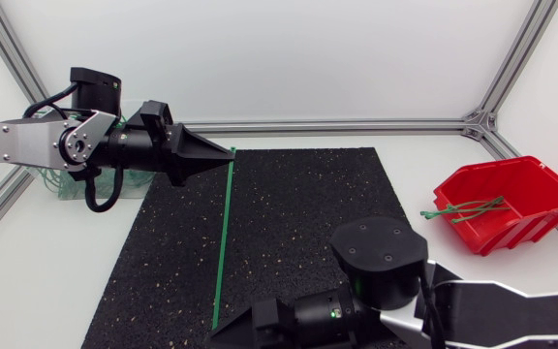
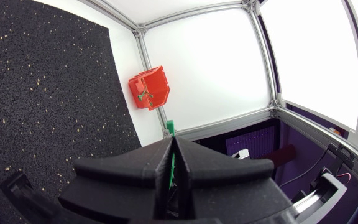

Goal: Take a green cable tie from the red box, thread the tail through the head to close it, then place it in the transparent bin on the left.

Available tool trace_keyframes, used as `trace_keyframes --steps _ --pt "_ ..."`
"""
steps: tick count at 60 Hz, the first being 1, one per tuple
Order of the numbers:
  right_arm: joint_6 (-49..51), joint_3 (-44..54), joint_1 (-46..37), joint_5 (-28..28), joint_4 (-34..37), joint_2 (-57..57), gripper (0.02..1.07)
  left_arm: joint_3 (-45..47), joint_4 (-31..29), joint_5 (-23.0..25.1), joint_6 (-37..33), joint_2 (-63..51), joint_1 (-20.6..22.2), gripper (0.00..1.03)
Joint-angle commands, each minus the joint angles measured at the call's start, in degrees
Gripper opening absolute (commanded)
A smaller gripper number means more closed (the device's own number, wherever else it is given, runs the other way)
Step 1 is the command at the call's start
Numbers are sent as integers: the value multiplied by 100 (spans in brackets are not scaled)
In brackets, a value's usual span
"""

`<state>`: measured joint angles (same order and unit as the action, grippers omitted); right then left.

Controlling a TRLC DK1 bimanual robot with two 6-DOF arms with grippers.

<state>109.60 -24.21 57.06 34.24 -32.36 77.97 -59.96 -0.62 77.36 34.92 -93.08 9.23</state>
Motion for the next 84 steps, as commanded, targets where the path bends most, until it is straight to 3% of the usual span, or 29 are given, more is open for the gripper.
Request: trace_keyframes --steps 1,7,12,22,38,47,55,77,84 --pt "114 48 51 -66 -148 218 60 73 -34 95 59 9 70 4" --pt "123 30 51 -102 -218 280 48 117 -34 95 59 27 78 4" --pt "105 -14 51 -137 -227 315 46 134 -34 104 59 35 87 4" --pt "96 -49 60 -154 -297 350 26 143 -34 112 59 70 87 4" --pt "26 -75 218 -313 -297 332 23 187 -34 130 33 79 114 4" --pt "26 -137 271 -427 -280 420 8 213 -34 148 24 141 114 4" --pt "-211 -172 227 -488 -262 359 8 319 -34 148 -108 273 70 4" --pt "-4052 -489 -125 -216 -306 288 8 723 36 95 -679 694 -45 4" --pt "-5379 -823 -239 -523 327 376 8 793 45 86 -758 747 -45 4"
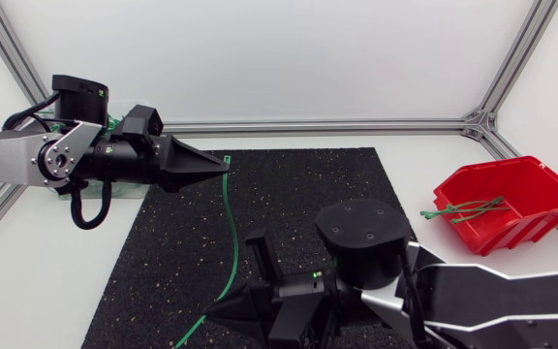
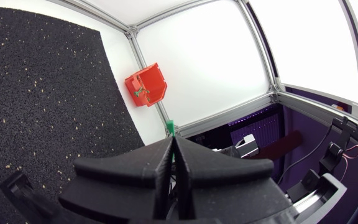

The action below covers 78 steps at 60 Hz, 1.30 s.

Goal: Take a green cable tie from the red box, thread the tail through the head to close it, then place it in the transparent bin on the left.

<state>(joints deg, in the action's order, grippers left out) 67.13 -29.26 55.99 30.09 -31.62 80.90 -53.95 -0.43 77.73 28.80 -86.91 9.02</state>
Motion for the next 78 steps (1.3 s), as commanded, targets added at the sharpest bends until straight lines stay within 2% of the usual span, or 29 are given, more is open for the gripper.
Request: trace_keyframes --steps 1,11,21,27,38,43,48,65,78 --pt "-1229 -362 -158 -91 349 119 8 210 25 49 -164 140 -23 4" --pt "-2196 -493 -220 182 912 207 8 377 25 -30 -454 315 -31 4" --pt "-3268 -669 -229 894 1580 -40 8 632 69 -224 -788 623 -31 4" --pt "-3848 -863 -290 1096 2063 -242 8 807 157 -382 -832 878 56 4" --pt "-4674 -1741 -466 1808 3856 -374 8 922 333 -654 -893 948 320 4" --pt "-5184 -2234 -545 1843 4788 -365 8 931 429 -663 -893 948 338 4" --pt "-5562 -2524 -633 1887 5412 -365 8 948 526 -663 -902 948 346 4" --pt "-7206 -2699 -1028 2950 5570 -488 8 1291 1326 -742 -893 1036 469 4" --pt "-8295 -2735 -1345 3328 5385 -602 8 1607 1994 -918 -823 1186 733 4"
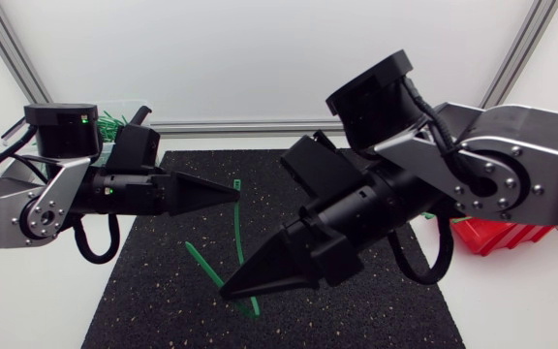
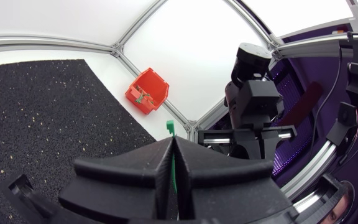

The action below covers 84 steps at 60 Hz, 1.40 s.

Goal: Take a green cable tie from the red box, thread the tail through the head to close it, then place it in the transparent bin on the left.

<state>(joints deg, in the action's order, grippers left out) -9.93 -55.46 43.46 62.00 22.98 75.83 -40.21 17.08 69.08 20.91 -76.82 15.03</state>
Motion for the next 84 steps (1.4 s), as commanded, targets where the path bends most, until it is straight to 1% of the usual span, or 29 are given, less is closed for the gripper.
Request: trace_keyframes --steps 1,7,12,18,22,30,34,40,44,56,62,72,84 --pt "-703 -114 -128 164 -110 -113 8 276 340 -79 -8 202 167 4" --pt "-1327 -61 -215 331 -382 -165 8 487 753 -316 107 404 334 4" --pt "-1740 -17 -338 541 -540 -183 8 610 973 -492 177 545 422 4" --pt "-2329 106 -505 779 -910 -183 8 725 1157 -676 203 659 545 4" --pt "-2619 159 -593 919 -1068 -183 8 786 1298 -747 282 694 563 4" --pt "-3129 185 -734 1034 -1129 -139 8 909 1755 -835 608 712 545 4" --pt "-3471 194 -795 1060 -1156 -69 8 953 1869 -905 669 712 528 4" --pt "-3656 202 -883 1122 -1156 28 8 1032 2080 -1002 801 721 519 4" --pt "-4087 220 -954 1130 -1173 63 8 1120 2256 -1133 889 765 528 4" --pt "-4289 255 -1147 1183 -1235 98 8 1296 2388 -1476 889 1055 589 4" --pt "-4368 246 -1226 1245 -1235 151 8 1410 2537 -1731 871 1204 730 4" --pt "-4447 238 -1296 1306 -1235 221 8 1498 2572 -2065 766 1389 923 4" --pt "-4491 246 -1402 1420 -1235 257 8 1577 2599 -2206 634 1397 1002 4"
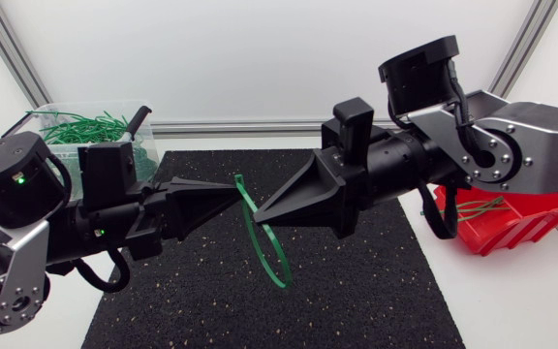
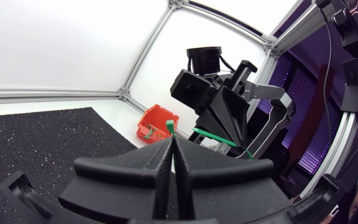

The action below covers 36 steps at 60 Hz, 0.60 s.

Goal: Take a green cable tie from the red box, thread the tail through the head to close it, then place it in the transparent bin on the left.

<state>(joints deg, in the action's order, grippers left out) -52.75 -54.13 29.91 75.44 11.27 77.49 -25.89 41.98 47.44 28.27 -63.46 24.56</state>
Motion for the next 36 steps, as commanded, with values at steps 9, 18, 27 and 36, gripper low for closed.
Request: trace_keyframes --steps 9,18,27,36 --pt "-236 113 -73 85 -63 126 8 154 109 -68 -94 115 58 4" --pt "-236 131 -91 94 -63 143 8 163 118 -86 -103 185 93 4" --pt "-236 131 -117 138 -63 143 8 225 118 -218 -173 290 225 4" --pt "-244 139 -152 173 -63 108 8 321 118 -314 -234 414 322 4"
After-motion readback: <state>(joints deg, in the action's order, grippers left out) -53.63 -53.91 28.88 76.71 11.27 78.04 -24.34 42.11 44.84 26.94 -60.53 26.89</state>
